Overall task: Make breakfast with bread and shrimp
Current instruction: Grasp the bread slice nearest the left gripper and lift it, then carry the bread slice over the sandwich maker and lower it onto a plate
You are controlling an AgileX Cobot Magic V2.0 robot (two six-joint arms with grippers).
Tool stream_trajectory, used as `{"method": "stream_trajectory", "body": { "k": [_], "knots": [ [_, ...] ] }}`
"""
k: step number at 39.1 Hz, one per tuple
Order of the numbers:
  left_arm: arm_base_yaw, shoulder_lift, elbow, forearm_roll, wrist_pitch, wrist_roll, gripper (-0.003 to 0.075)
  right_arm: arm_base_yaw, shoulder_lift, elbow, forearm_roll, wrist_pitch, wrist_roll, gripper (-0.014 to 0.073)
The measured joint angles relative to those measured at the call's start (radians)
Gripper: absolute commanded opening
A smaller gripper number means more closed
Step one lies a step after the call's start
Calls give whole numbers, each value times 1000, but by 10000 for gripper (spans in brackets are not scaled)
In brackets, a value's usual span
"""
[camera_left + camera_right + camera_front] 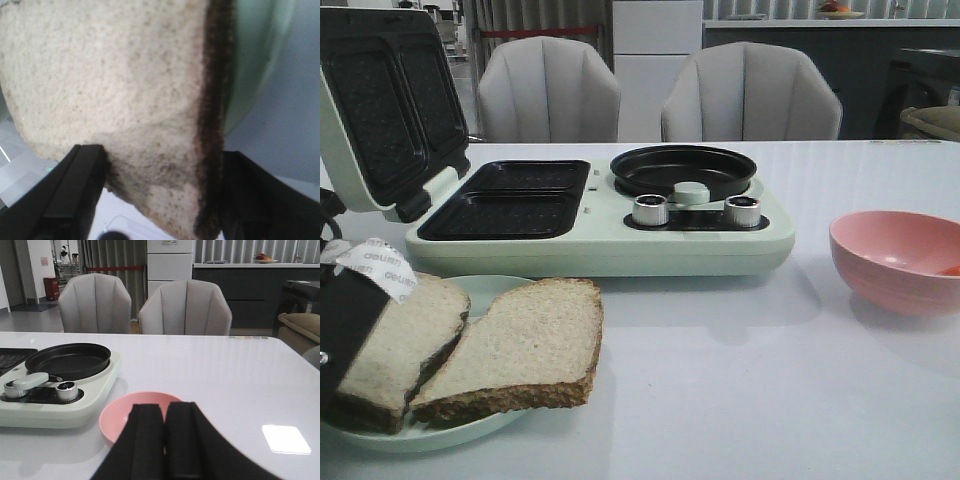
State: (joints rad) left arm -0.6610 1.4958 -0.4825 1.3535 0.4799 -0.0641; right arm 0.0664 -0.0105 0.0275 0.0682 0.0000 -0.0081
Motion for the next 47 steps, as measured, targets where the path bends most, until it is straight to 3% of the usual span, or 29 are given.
{"method": "stream_trajectory", "body": {
  "k": [9, 12, 21, 36, 47],
  "knots": [
    [35, 1, -16, 22, -30, 0, 183, 0, 0, 0, 0, 0, 0, 143],
    [39, 1, -19, 28, -23, 0, 140, 0, 0, 0, 0, 0, 0, 143],
    [30, -23, -20, 33, 14, 0, 135, 0, 0, 0, 0, 0, 0, 143],
    [-52, -275, -27, -15, 101, 0, 135, 0, 0, 0, 0, 0, 0, 143],
    [-63, -336, -144, -20, 122, 0, 135, 0, 0, 0, 0, 0, 0, 143]
  ]
}}
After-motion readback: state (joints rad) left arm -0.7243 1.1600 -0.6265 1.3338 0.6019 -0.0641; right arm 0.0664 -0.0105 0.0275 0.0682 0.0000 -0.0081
